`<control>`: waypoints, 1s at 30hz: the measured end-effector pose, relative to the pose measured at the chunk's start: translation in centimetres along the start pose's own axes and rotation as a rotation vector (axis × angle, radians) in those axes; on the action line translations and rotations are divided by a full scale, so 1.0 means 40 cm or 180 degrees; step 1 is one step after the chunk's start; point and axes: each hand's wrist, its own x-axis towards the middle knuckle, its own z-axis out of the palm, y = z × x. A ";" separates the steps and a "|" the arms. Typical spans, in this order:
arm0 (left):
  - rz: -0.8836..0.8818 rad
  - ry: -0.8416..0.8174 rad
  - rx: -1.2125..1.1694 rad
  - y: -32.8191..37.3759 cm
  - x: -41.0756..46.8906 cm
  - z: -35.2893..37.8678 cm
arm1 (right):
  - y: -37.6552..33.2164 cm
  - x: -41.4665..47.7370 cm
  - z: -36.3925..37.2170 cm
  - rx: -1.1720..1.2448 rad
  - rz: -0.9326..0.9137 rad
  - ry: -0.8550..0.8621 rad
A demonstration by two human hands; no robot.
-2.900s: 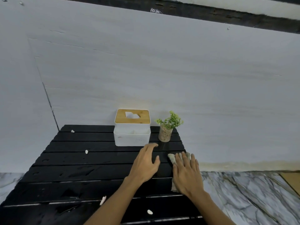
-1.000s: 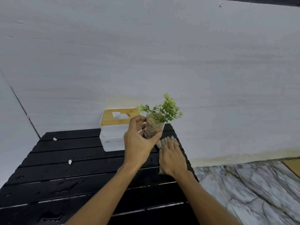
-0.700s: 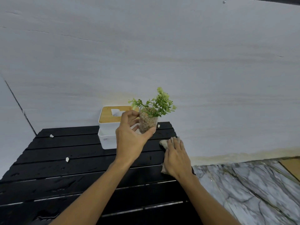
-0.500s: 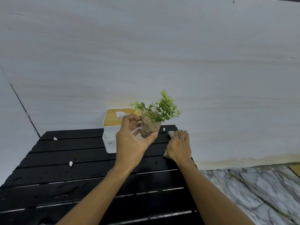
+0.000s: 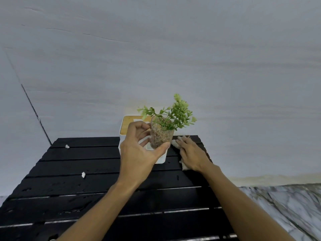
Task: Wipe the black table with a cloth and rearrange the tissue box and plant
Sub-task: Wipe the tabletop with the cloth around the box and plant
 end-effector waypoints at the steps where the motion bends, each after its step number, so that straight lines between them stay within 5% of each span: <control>1: -0.0007 -0.0008 -0.0001 0.003 -0.002 0.003 | 0.005 -0.015 -0.006 0.0095 -0.0129 -0.0054; 4: -0.0039 -0.0040 0.0004 0.011 -0.008 0.009 | 0.026 -0.053 -0.028 0.0449 -0.0122 0.0320; 7: -0.0043 -0.0075 0.0006 0.019 -0.010 0.008 | 0.040 -0.039 -0.038 0.0504 0.0489 0.0902; 12: 0.0002 -0.0036 0.0003 0.024 -0.003 0.003 | -0.009 0.018 -0.022 0.0273 0.0875 0.0705; 23: -0.0048 -0.0075 0.0022 0.026 -0.004 -0.015 | -0.038 0.034 0.022 0.0141 -0.0194 -0.0113; 30: -0.0042 -0.0006 -0.0033 0.047 -0.006 -0.020 | -0.024 -0.116 -0.016 0.0487 -0.0806 -0.0086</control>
